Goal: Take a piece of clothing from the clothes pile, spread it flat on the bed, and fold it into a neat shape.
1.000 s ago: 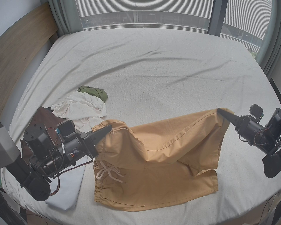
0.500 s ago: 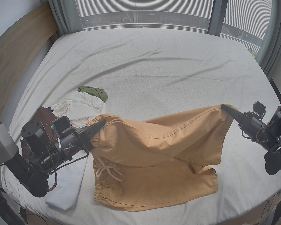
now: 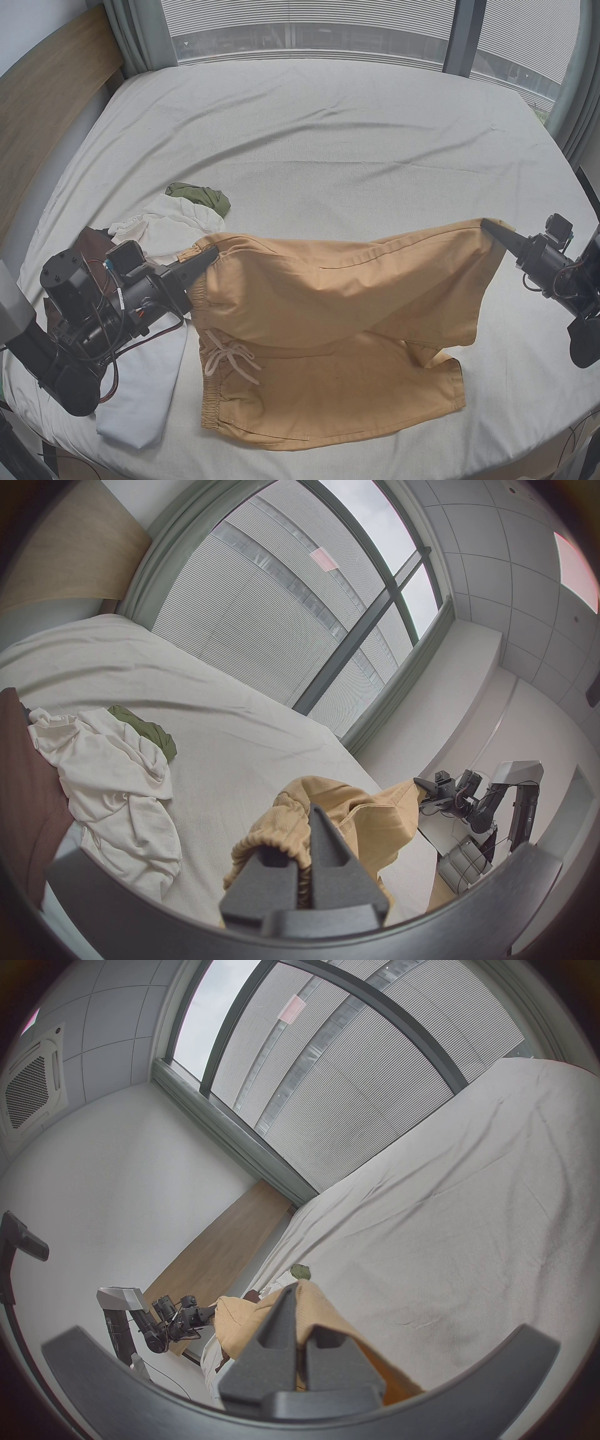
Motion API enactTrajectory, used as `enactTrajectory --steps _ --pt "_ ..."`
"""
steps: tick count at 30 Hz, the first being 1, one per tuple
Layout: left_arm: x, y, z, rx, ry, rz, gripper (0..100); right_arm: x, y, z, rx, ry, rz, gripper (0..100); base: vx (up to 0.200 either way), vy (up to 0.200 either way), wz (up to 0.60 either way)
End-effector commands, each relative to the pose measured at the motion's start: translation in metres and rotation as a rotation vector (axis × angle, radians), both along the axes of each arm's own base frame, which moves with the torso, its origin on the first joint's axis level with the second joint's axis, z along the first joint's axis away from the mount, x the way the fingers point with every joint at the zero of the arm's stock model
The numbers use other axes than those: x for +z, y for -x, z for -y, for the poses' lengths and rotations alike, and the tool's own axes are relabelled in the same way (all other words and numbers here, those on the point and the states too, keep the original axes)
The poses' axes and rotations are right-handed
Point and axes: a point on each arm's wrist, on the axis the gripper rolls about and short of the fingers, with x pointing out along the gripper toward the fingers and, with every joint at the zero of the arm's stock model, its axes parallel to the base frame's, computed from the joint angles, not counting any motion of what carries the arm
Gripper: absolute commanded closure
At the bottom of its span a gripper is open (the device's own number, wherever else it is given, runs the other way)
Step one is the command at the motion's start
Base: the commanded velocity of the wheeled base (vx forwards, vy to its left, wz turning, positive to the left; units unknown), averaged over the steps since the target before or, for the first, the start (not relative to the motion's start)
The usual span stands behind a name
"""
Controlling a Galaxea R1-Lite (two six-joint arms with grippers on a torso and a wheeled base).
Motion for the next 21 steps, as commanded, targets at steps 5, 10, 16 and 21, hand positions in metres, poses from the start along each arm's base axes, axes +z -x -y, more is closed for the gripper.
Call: enactTrajectory --steps 5,10,16,21 --pt "0.0007 -0.0018 -0.0046 0.017 0.000 0.005 100 0.0014 -0.0013 0.0088 -0.015 -0.005 -0.002 100 0.000 0.000 0.00" --pt "0.0008 -0.0055 -0.0090 0.035 0.001 0.008 100 0.0017 -0.0014 0.0111 -0.015 -0.004 -0.001 100 0.000 0.000 0.00" --pt "0.0009 -0.0060 -0.0097 0.038 0.001 0.008 100 0.0020 -0.0016 0.0131 -0.018 -0.002 0.000 100 0.000 0.000 0.00" --pt "0.0016 -0.0068 -0.0091 0.037 0.003 0.012 100 0.0037 -0.0020 0.0135 -0.018 -0.002 0.008 100 0.000 0.000 0.00"
